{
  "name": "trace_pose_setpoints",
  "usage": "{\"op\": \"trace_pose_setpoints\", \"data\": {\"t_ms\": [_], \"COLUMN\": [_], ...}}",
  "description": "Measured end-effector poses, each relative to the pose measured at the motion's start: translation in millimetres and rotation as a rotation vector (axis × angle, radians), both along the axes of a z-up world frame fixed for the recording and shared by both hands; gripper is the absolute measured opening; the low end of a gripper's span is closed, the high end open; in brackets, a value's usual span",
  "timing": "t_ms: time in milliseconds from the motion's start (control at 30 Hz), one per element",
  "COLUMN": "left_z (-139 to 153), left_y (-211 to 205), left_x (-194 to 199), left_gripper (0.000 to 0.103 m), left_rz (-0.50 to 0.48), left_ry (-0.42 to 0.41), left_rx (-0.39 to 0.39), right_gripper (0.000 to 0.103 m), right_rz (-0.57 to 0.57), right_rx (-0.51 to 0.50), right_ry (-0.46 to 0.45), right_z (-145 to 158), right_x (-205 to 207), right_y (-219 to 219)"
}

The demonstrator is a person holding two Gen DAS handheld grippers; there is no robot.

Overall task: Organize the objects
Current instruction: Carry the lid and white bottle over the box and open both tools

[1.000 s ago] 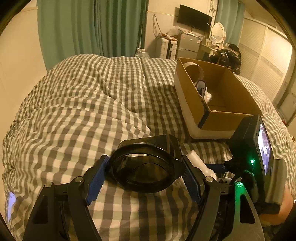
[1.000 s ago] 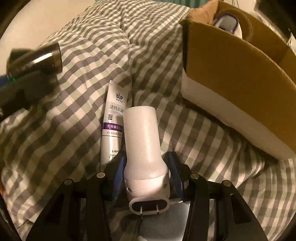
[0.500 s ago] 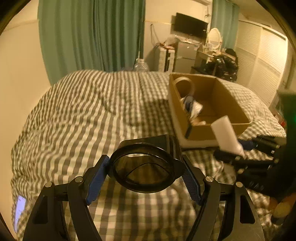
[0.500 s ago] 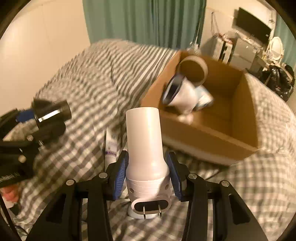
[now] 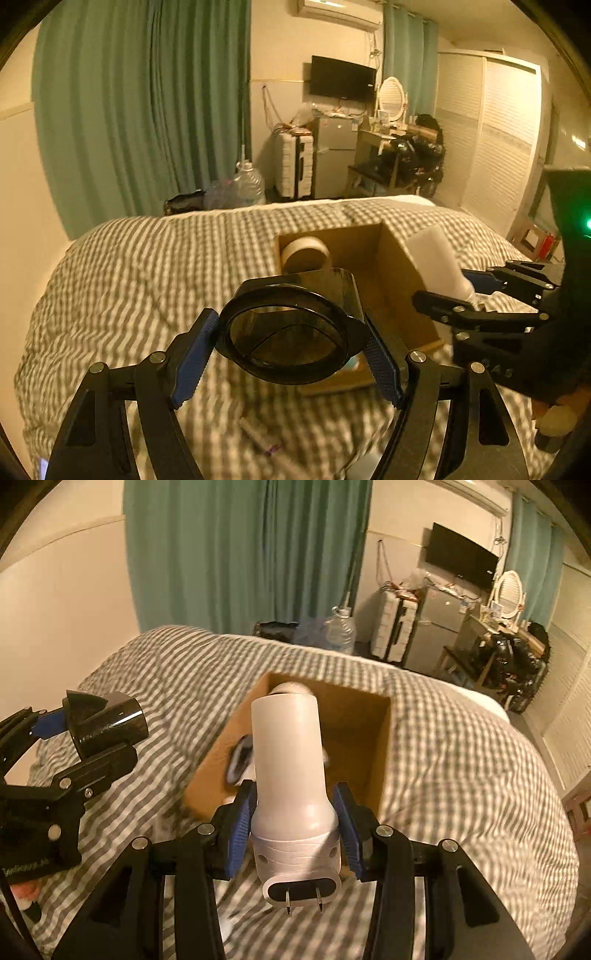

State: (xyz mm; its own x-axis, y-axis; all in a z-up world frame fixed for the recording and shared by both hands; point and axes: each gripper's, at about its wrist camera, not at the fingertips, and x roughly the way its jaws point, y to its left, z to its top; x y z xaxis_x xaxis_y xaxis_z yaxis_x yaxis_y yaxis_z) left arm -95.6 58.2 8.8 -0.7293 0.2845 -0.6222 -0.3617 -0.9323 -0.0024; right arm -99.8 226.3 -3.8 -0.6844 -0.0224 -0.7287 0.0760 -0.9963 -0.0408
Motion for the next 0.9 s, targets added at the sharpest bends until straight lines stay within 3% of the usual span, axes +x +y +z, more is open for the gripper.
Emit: {"op": "trace_pose_setpoints", "data": {"t_ms": [500,800,900], "left_z": [-39,-61,-60], "left_y": [53,73,71], "left_x": [-105,-133,-132], "left_gripper": [0.078,0.078,0.08], "left_rz": [-0.066,-0.066,-0.062], "left_ry": [-0.023,-0.046,-0.054], "left_rx": [-0.053,-0.065,-0.061], "right_gripper": [0.043,0.043,0.052], "right_rz": [-0.054,-0.071,-0.074], "right_rx": [0.006,-0.053,-0.041], "right_ry": [-0.078,-0.08,-0.058], "right_z": [-44,-63,-56], "right_x": [-104,-124,-118], "right_y": [47,62,64]}}
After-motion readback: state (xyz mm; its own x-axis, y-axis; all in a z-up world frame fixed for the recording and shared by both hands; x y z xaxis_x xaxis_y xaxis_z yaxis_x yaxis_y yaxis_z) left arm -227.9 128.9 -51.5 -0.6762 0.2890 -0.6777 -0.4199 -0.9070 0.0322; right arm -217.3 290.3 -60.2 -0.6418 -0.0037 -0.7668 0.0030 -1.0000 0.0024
